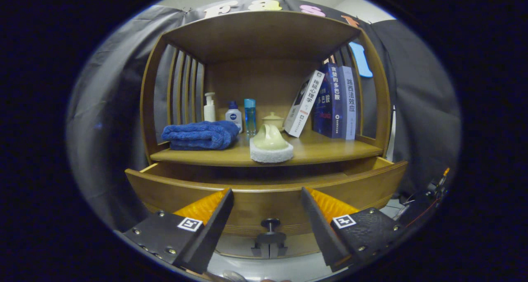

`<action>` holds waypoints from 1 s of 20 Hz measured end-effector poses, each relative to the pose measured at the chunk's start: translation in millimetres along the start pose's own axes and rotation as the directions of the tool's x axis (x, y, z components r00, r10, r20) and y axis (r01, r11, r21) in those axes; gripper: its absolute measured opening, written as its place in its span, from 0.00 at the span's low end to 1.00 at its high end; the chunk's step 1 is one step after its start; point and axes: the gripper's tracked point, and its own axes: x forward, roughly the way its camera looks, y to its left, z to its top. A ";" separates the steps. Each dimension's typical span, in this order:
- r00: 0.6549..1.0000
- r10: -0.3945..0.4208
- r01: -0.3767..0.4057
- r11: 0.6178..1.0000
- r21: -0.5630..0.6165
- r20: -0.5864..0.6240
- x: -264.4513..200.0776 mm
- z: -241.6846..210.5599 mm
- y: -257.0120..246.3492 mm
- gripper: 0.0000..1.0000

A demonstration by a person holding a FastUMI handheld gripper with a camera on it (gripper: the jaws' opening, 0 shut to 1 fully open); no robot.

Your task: Pull open the drawer, take out the items inside it, and place them on the countertop above the cabinet.

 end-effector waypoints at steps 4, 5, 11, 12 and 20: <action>1.000 -0.002 0.002 1.000 -0.005 0.005 17.8 3.4 0.9 0.99; 1.000 -0.003 0.003 1.000 -0.009 0.003 22.4 4.2 1.0 0.99; 1.000 -0.003 0.003 1.000 -0.017 0.006 41.3 3.8 3.2 0.99; 1.000 -0.003 0.003 1.000 -0.018 0.007 43.5 4.0 3.4 0.99; 1.000 -0.007 0.007 1.000 -0.021 0.014 55.8 6.4 3.2 0.99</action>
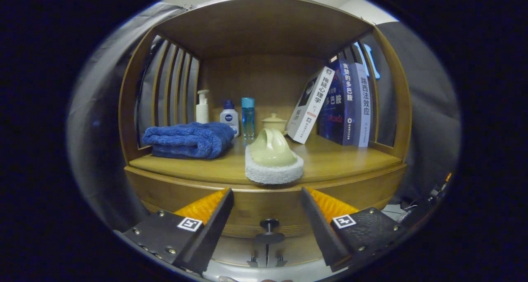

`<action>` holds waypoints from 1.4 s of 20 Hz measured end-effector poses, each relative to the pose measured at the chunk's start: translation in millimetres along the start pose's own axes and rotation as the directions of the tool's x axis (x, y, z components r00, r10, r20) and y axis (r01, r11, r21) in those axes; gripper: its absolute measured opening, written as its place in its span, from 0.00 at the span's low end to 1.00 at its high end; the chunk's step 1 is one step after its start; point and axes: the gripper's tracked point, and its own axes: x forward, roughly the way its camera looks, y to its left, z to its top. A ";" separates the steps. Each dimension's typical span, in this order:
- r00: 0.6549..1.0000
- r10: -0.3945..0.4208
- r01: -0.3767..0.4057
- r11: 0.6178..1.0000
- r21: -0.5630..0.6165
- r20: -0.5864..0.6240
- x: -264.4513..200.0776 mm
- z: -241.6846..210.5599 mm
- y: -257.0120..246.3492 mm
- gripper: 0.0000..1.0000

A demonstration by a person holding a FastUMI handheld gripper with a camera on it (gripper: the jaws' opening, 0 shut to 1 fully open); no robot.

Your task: Pull open the drawer, take out the items inside it, and place them on the countertop above the cabinet.

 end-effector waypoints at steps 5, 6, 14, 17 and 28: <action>1.000 -0.001 0.001 1.000 -0.006 0.014 0.2 0.2 0.2 0.99; 1.000 0.000 0.000 1.000 -0.005 0.015 0.4 -0.2 0.0 0.99; 0.999 0.010 -0.006 0.997 -0.070 0.053 -10.7 5.2 1.8 0.99; 0.996 0.019 -0.012 0.997 -0.082 0.087 -31.6 22.2 -2.1 0.97; 0.984 -0.003 0.014 0.998 -0.059 0.176 -127.9 54.6 -41.2 0.96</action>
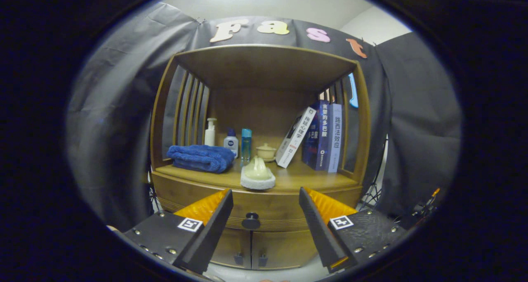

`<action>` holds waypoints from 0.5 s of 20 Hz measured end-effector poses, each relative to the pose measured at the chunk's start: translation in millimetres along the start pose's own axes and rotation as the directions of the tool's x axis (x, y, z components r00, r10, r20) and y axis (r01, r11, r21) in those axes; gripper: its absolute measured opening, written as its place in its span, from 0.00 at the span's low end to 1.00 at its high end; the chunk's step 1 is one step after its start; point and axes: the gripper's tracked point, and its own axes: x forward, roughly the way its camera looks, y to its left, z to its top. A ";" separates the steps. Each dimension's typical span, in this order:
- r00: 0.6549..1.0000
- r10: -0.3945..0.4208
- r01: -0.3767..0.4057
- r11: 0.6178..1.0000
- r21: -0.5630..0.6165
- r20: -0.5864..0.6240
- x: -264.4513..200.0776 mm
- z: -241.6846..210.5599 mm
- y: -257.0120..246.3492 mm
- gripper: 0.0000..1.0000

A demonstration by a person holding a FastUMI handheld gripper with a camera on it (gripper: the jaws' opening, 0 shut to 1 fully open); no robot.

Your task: Pull open the drawer, take out the items inside it, and place them on the countertop above the cabinet.

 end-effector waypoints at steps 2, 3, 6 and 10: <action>1.000 -0.009 0.009 1.000 0.005 0.012 -18.5 4.7 -9.9 0.96; 1.000 -0.015 0.015 1.000 0.005 0.018 -29.0 7.7 -15.6 0.96; 0.999 -0.031 0.031 0.999 0.006 0.024 -52.5 14.3 -34.4 0.96; 0.997 -0.063 0.060 0.997 0.052 0.045 -79.9 35.3 -69.2 0.96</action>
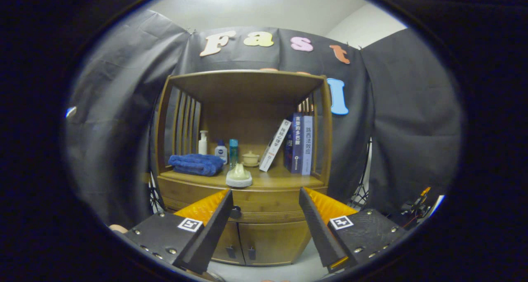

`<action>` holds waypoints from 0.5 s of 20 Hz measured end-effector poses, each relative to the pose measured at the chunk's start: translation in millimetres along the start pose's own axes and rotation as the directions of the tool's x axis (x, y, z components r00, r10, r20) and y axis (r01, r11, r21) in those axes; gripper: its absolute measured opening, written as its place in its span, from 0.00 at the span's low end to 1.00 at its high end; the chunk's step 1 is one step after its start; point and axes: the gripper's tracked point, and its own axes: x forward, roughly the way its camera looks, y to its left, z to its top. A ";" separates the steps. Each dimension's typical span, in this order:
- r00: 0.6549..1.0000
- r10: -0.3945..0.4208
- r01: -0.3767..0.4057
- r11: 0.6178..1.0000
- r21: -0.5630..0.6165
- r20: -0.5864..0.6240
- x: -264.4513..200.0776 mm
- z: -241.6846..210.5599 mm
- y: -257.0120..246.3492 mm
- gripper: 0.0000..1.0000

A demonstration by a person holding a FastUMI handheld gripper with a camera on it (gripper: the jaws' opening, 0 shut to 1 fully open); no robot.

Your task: Pull open the drawer, take out the items inside it, and place them on the countertop above the cabinet.

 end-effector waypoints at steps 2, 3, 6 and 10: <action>0.999 -0.033 0.033 0.999 -0.009 0.018 -9.6 10.9 -25.3 0.96; 0.998 -0.054 0.054 0.998 -0.021 0.027 -13.1 19.4 -40.8 0.96; 0.993 -0.100 0.103 0.993 -0.050 0.060 -19.5 43.8 -81.9 0.96; 0.987 -0.127 0.132 0.990 -0.048 0.100 -27.2 73.0 -122.8 0.96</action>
